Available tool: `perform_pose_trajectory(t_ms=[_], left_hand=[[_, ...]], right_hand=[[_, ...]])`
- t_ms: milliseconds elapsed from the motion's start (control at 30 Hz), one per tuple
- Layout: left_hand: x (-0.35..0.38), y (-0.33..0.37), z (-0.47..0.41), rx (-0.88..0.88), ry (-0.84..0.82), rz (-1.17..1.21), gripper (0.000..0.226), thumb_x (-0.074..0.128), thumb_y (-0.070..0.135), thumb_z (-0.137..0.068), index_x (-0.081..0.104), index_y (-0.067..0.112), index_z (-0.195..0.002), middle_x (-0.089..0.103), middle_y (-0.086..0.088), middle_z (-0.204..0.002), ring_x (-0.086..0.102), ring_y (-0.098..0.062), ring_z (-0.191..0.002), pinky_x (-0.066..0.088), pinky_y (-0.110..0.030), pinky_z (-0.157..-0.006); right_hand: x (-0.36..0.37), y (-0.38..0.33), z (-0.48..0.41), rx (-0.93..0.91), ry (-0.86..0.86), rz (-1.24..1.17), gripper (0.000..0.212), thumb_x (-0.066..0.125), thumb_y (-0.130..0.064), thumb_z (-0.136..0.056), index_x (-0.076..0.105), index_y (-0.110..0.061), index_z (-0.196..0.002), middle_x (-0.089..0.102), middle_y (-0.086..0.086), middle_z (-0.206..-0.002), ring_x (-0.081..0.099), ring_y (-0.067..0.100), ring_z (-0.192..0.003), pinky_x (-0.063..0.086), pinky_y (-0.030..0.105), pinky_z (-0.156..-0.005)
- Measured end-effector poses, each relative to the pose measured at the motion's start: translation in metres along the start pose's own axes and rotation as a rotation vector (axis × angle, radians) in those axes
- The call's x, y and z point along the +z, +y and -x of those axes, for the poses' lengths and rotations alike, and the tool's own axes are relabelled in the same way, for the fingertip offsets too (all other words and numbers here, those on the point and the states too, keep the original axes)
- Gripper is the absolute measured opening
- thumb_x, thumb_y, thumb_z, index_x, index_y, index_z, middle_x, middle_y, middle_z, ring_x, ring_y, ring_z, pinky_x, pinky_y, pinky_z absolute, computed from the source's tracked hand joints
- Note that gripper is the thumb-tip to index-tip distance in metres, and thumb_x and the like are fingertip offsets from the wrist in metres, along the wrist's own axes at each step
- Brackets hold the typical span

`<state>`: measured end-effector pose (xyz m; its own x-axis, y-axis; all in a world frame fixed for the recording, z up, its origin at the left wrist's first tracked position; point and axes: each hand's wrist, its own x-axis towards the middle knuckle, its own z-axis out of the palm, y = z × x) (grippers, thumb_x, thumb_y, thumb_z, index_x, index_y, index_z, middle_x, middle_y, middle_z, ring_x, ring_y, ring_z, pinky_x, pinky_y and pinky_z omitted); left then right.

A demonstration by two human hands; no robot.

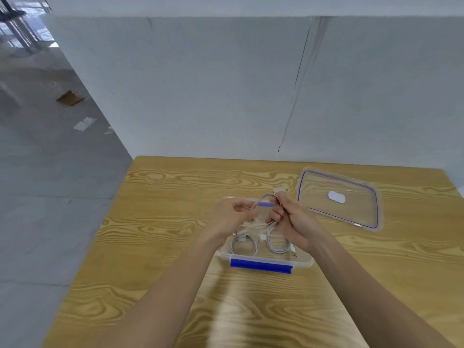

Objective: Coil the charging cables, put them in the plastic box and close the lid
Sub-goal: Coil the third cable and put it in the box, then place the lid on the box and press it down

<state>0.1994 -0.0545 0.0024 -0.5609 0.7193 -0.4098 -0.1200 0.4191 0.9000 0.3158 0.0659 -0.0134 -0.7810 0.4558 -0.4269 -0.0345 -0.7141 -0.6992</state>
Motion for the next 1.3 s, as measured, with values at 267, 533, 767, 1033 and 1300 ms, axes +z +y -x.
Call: perform_pose_trajectory(t_ms=[267,533,767,1033,1300], left_hand=[[-0.003,-0.036,-0.035,-0.004,0.108,-0.119,0.015,0.072,0.01,-0.08,0.071,0.009,-0.095,0.067,-0.002,-0.075,0.059,-0.011,-0.069,0.049,-0.022,-0.066],[0.011,-0.066,-0.066,-0.003,0.215,-0.508,0.01,0.067,0.018,-0.084,0.067,0.012,-0.092,0.059,0.003,-0.081,0.055,-0.011,-0.075,0.038,-0.02,-0.063],[0.019,-0.081,-0.084,-0.073,0.166,-0.707,0.011,0.059,0.026,-0.09,0.058,0.025,-0.08,0.066,0.001,-0.08,0.063,-0.016,-0.073,0.054,-0.033,-0.068],[0.022,-0.092,-0.097,-0.059,0.141,-0.774,0.018,0.053,0.017,-0.092,0.068,0.017,-0.101,0.07,-0.002,-0.094,0.062,-0.012,-0.072,0.047,-0.022,-0.062],[0.021,-0.082,-0.087,0.093,0.09,-0.882,0.028,0.043,0.016,-0.092,0.07,0.011,-0.09,0.071,-0.008,-0.085,0.065,-0.026,-0.081,0.054,-0.04,-0.072]], right_hand=[[-0.023,0.021,-0.023,0.099,0.175,0.218,0.018,0.046,-0.01,-0.097,0.059,0.0,-0.09,0.062,0.01,-0.064,0.065,0.018,-0.061,0.057,0.037,-0.07],[-0.043,0.055,-0.057,0.078,0.463,0.745,0.02,0.054,-0.012,-0.093,0.062,0.0,-0.079,0.059,0.014,-0.07,0.056,0.02,-0.057,0.051,0.026,-0.051],[-0.053,0.061,-0.075,0.152,0.433,1.32,0.035,0.049,-0.022,-0.094,0.05,-0.009,-0.062,0.051,0.004,-0.057,0.044,0.015,-0.054,0.03,0.031,-0.067],[-0.065,0.071,-0.091,0.162,0.496,1.291,0.026,0.059,-0.025,-0.089,0.063,-0.006,-0.071,0.056,0.002,-0.057,0.053,0.02,-0.061,0.033,0.026,-0.05],[-0.064,0.064,-0.08,0.103,0.449,1.359,0.022,0.049,-0.016,-0.091,0.064,-0.005,-0.078,0.061,0.005,-0.066,0.057,0.021,-0.068,0.048,0.032,-0.066]])
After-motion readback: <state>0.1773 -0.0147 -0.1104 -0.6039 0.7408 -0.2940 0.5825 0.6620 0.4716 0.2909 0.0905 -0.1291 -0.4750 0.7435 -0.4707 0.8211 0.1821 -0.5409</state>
